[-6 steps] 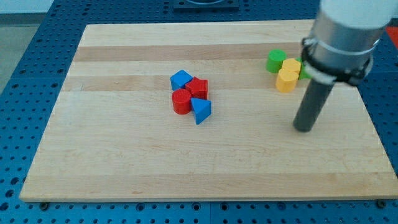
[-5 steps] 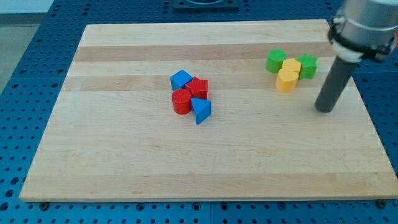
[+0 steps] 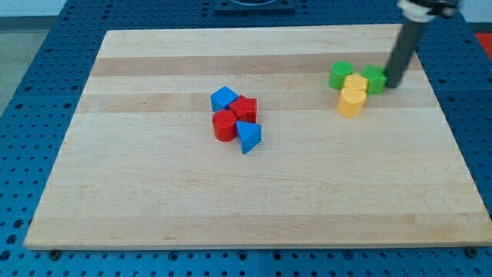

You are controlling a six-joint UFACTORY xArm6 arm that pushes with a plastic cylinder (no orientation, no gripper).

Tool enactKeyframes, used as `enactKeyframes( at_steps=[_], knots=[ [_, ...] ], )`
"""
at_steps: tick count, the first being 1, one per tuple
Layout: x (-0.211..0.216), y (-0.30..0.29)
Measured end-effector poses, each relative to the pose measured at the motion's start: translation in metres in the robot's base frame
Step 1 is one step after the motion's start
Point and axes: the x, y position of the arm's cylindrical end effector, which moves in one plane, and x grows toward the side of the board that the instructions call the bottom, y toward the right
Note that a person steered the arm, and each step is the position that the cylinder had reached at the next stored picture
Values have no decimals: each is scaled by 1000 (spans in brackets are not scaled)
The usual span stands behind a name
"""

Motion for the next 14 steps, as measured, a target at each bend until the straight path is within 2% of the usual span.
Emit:
enactKeyframes(
  at_steps=[1, 4, 6, 8, 11, 12, 13, 14],
  knots=[
    [0, -39],
    [0, -100],
    [-20, -114],
    [-22, -143],
    [-37, -152],
    [-33, -126],
    [-14, -90],
    [9, -92]
  ],
)
